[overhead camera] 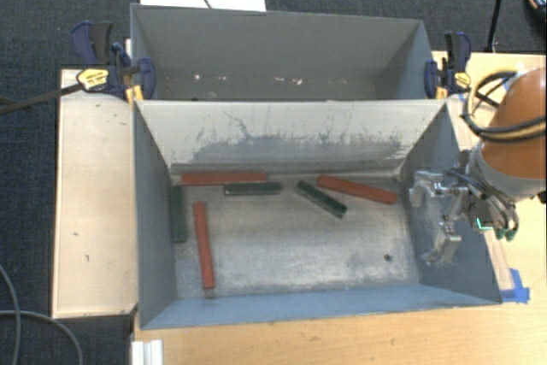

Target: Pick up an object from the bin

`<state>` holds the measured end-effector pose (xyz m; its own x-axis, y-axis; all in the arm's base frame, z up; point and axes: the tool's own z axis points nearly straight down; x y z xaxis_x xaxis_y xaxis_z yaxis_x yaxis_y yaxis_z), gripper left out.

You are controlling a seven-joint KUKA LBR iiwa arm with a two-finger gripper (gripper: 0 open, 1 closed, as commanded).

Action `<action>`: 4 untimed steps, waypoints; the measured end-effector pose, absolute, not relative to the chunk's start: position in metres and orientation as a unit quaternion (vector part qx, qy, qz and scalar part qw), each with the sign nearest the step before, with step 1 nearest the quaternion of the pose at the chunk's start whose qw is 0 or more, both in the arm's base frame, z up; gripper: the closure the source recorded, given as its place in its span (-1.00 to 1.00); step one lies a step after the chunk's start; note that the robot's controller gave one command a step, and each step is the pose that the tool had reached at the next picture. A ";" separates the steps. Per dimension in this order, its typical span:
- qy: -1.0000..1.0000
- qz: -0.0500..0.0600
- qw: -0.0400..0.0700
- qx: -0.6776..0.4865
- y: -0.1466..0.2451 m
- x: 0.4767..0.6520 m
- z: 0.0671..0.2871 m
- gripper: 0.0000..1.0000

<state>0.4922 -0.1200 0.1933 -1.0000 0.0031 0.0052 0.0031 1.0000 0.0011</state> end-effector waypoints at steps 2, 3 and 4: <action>-0.979 -0.001 0.002 -0.204 -0.147 0.498 0.078 -1.00; -0.993 0.001 -0.005 -0.115 -0.132 0.519 0.184 -1.00; -0.961 -0.001 0.002 -0.277 -0.107 0.554 0.071 -1.00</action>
Offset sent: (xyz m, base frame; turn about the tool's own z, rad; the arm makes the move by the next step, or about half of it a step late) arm 0.0302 -0.0161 -0.1233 0.1633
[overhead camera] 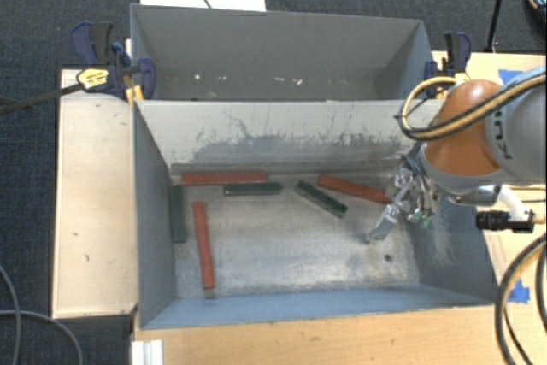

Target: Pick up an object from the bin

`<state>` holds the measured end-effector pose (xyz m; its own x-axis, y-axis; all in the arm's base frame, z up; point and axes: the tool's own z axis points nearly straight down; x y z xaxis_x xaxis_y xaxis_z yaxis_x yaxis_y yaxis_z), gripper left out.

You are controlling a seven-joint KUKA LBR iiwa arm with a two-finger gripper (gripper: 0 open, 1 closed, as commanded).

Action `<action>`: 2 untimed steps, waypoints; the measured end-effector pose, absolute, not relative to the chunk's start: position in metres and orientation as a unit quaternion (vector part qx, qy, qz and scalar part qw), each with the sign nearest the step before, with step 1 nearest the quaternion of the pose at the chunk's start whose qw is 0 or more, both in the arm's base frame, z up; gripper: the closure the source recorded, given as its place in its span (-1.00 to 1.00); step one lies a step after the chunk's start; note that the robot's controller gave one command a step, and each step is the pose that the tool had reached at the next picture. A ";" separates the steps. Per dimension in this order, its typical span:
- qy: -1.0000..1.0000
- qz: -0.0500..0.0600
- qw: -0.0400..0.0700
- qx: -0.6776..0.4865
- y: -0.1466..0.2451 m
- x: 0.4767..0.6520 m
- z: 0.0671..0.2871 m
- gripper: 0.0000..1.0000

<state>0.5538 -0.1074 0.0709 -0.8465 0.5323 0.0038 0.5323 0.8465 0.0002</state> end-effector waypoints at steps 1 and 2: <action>-0.961 0.000 -0.001 -0.275 -0.109 0.555 0.075 1.00; -0.962 0.000 0.000 -0.273 -0.109 0.554 0.074 -1.00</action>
Offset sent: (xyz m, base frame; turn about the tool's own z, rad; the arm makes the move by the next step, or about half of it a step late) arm 0.0000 0.0000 0.0000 0.0000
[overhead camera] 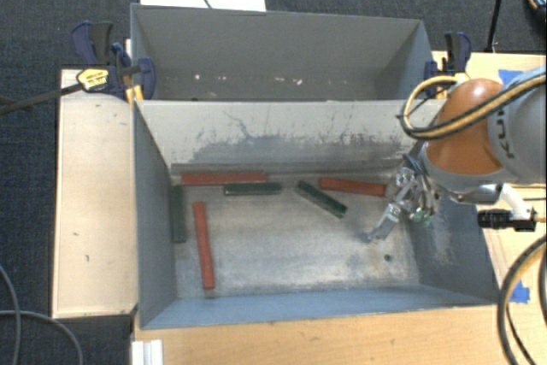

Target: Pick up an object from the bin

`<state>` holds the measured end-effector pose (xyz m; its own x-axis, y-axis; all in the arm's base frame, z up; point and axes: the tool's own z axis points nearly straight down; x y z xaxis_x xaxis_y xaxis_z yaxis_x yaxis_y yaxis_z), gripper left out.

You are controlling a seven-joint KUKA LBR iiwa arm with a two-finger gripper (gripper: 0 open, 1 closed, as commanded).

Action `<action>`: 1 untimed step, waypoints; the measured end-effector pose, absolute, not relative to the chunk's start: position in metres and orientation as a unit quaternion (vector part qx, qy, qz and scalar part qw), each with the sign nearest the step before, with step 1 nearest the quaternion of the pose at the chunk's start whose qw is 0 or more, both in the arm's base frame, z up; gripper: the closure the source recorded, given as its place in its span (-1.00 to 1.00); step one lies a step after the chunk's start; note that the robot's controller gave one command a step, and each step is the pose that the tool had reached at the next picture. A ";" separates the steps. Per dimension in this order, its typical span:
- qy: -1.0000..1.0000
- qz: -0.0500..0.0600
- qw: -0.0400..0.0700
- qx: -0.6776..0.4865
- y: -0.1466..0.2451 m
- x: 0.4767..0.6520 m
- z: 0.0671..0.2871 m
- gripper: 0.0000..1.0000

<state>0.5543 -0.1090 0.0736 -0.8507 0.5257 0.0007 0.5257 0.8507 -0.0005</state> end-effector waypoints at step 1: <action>-0.998 0.001 -0.003 -0.057 -0.123 0.581 0.072 -1.00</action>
Offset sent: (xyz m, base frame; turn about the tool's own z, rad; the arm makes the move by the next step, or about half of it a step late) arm 0.0250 -0.0131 -0.0031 -0.4395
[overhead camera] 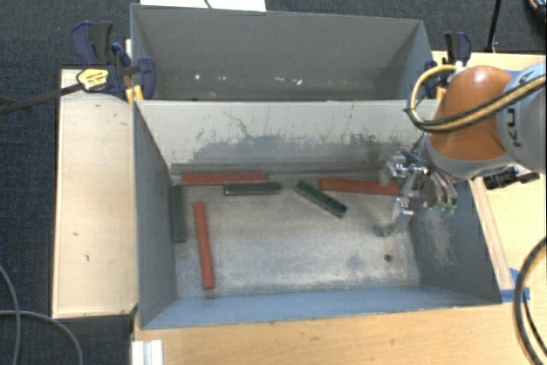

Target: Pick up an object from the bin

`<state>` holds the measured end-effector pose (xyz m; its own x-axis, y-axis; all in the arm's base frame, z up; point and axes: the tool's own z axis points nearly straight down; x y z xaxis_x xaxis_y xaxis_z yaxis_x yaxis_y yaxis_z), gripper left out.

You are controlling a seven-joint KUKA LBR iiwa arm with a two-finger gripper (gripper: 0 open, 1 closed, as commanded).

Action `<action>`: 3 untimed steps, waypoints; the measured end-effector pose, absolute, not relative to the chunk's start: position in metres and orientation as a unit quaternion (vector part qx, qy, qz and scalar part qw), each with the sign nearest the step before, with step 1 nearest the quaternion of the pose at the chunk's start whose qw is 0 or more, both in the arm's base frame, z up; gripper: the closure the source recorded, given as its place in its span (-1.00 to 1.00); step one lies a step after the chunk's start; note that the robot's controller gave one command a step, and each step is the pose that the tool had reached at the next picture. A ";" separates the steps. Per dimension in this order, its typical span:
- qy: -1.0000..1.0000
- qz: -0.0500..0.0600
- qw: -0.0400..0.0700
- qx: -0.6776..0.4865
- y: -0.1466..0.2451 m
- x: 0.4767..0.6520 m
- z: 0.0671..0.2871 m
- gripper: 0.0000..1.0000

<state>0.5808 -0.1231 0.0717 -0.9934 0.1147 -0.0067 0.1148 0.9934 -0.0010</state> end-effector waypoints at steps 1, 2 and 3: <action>0.995 0.000 0.005 0.099 -0.140 0.589 0.071 -1.00; 0.995 -0.002 0.005 -0.100 -0.135 0.591 0.072 -1.00; 0.959 0.000 0.001 -0.284 -0.118 0.581 0.079 -1.00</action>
Offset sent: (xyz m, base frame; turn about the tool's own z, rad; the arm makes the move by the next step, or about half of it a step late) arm 0.0070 -0.0170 -0.0017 0.0842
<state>0.5807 -0.1181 0.0788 -0.8382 -0.5453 -0.0021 -0.5453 0.8382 -0.0001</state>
